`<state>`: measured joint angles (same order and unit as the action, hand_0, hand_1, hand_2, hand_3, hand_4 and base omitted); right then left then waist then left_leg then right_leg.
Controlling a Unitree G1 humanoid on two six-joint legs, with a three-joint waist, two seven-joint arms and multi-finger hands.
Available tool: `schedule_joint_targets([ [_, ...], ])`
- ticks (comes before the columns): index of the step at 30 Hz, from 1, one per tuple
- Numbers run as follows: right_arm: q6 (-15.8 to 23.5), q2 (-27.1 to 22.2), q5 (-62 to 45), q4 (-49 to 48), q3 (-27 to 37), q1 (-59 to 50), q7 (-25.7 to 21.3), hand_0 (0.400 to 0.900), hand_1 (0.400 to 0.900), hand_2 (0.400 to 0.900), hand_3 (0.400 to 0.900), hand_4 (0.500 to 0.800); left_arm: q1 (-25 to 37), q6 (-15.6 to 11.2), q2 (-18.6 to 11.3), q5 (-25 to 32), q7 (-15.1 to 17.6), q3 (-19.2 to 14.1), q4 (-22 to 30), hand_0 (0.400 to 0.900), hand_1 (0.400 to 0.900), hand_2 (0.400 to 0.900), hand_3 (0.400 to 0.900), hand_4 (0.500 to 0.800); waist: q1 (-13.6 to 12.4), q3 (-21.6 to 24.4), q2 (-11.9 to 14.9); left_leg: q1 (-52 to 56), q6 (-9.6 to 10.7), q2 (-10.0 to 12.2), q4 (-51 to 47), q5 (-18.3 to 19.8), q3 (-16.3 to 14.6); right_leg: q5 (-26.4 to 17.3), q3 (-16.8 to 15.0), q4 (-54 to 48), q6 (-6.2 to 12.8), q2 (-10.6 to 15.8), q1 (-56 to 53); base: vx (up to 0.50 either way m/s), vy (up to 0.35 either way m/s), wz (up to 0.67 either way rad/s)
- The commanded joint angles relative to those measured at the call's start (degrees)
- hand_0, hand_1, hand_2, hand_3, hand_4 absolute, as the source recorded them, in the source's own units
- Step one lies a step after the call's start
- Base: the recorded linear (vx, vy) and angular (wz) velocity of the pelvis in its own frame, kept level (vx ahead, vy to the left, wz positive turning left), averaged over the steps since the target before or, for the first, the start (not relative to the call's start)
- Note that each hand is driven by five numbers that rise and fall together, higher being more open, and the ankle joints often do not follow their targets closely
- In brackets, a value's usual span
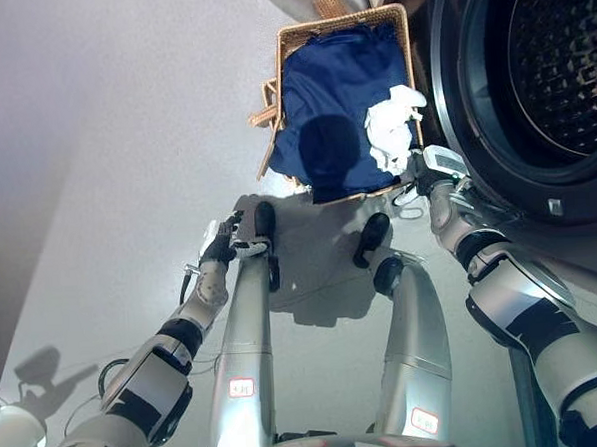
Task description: Put the clothes in the basket into the washing machine.
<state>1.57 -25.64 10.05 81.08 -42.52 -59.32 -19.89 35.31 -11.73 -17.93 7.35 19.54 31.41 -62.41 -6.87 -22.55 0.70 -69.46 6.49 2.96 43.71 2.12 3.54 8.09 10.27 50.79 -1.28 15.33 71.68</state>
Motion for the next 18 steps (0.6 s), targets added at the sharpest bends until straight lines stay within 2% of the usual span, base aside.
schedule_joint_targets([
  [1, 1.73, -1.51, -2.69, -0.17, -0.93, -2.59, -2.65, 0.9, 0.9, 0.9, 0.9, 0.8, -2.88, -1.2, -1.17, 1.4, 2.14, -0.69, -0.31, 0.9, 0.9, 0.9, 0.9, 0.8, -0.89, 2.81, -1.24, -2.56, -2.31, -1.86, 0.9, 5.69, 0.2, 4.54, 1.04, -0.4, 2.11, -2.02, -1.95, -0.01, -0.021, 0.25],
  [9, 2.38, -2.93, -6.23, 1.62, -0.12, -7.92, -3.87, 0.9, 0.9, 0.9, 0.9, 0.8, -3.0, -0.88, 0.22, 1.73, 2.61, 0.79, -1.76, 0.9, 0.9, 0.9, 0.9, 0.8, -2.91, 2.02, 0.45, -5.35, -2.42, -3.26, 0.21, 4.86, 1.38, 5.6, 2.24, -0.12, 1.61, -1.49, -0.15, 0.03, 0.018, 0.13],
  [18, 3.18, -3.01, -8.98, 0.4, -0.34, -11.32, -4.59, 0.9, 0.9, 0.9, 0.9, 0.8, -2.04, -1.14, 0.3, 2.52, 3.61, 1.72, -2.29, 0.9, 0.9, 0.9, 0.9, 0.8, -3.83, 1.18, 0.83, -4.56, -2.39, -4.62, -3.16, 3.19, 2.12, 6.59, 2.77, -1.22, 1.66, -1.12, -1.79, 0.05, 0.028, 0.14],
])
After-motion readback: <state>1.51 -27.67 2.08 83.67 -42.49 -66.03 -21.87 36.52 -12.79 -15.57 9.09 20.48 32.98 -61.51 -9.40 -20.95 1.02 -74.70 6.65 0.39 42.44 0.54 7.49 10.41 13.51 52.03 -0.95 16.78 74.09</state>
